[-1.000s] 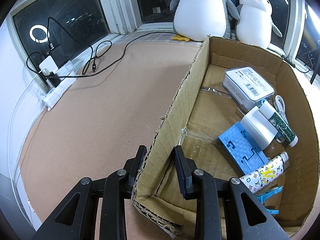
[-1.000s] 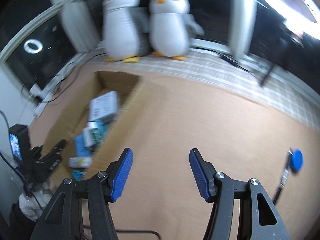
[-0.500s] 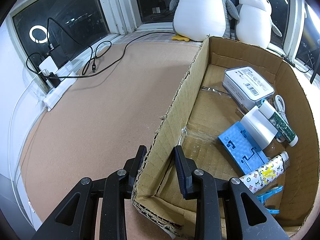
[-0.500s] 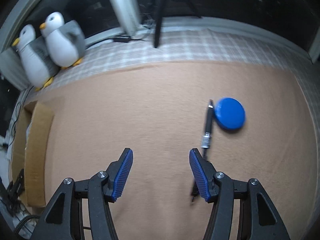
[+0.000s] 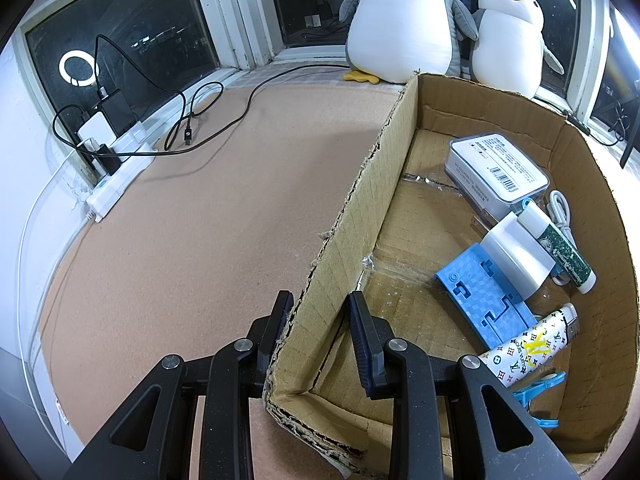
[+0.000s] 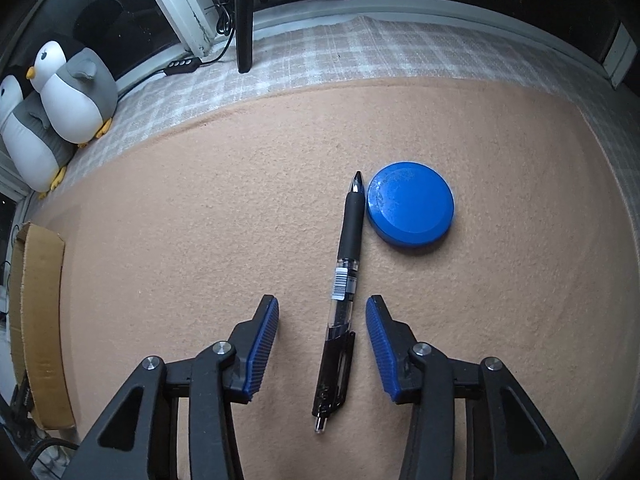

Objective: Organize rigid objects
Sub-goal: 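Move the right gripper to the black pen and grasp it, then carry the black pen into the box and open the right gripper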

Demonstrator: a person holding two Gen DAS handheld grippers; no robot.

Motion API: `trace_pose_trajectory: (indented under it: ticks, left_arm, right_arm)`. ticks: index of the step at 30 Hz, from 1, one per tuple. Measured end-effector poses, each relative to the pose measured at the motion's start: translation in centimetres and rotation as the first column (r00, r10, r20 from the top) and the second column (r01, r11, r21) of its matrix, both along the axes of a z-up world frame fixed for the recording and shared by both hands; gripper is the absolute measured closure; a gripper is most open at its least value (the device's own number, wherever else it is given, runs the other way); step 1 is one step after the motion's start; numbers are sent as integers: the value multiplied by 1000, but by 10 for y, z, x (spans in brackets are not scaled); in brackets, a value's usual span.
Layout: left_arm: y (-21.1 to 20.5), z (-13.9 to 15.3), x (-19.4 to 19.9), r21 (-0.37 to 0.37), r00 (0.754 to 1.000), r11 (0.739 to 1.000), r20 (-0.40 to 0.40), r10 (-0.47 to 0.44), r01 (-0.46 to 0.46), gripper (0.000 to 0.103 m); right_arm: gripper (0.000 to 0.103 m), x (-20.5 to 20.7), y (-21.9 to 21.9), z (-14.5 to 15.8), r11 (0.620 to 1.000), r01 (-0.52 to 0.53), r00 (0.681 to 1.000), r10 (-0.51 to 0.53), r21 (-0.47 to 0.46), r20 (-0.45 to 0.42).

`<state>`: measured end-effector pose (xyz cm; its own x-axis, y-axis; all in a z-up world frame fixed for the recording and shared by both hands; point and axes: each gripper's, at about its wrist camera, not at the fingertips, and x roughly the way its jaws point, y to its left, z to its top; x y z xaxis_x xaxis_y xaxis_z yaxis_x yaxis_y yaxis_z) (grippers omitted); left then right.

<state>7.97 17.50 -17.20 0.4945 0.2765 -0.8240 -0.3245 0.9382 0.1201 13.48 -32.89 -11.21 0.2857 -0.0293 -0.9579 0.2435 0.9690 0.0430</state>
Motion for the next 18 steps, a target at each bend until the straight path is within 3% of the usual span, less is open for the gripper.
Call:
trace_pose_trajectory:
  ticks: [9,18]
  left_arm:
    - [0,0,0,0,1000,1000,0,0,0,73]
    - [0,0,0,0,1000,1000,0,0,0,73]
  right_arm:
    - [89,6,7,-1,993,-71,997,68,-92,-35]
    - [93,2,2,3,996,-75,997,73,-51,-30]
